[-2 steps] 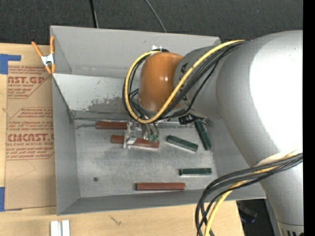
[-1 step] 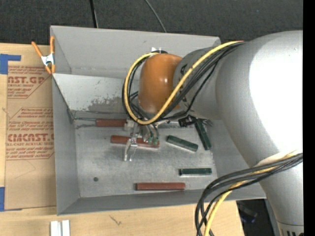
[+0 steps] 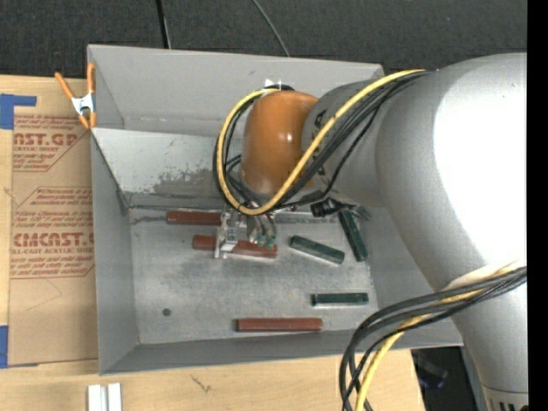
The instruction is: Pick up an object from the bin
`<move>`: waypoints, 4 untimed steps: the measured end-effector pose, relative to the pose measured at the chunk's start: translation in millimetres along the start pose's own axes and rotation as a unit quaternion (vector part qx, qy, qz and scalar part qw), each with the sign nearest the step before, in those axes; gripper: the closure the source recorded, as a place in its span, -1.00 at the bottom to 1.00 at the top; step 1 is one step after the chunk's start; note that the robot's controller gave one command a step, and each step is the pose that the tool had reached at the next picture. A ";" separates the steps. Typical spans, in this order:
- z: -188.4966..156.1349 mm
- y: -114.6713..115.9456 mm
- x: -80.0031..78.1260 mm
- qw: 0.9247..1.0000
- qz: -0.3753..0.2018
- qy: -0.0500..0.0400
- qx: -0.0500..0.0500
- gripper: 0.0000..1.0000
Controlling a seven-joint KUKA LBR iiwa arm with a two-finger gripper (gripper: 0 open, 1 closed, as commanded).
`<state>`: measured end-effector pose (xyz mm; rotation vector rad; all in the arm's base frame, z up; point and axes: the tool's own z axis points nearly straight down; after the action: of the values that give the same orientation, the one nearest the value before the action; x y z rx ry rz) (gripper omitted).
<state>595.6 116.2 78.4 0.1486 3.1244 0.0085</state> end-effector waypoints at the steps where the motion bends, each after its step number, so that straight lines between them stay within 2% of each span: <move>1: 2.2 0.5 4.6 1.000 -0.001 0.010 0.001 -1.00; 2: 0.0 0.0 0.0 1.000 0.000 0.000 0.000 1.00; 3: 2.4 0.5 4.6 1.000 -0.001 0.010 0.001 -1.00; 4: 0.0 0.0 0.0 1.000 0.000 0.000 0.000 1.00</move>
Offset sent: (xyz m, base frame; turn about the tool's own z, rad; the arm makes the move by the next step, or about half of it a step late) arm 0.0000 0.0000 0.0000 0.0000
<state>595.6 116.3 78.4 0.1484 3.1245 0.0083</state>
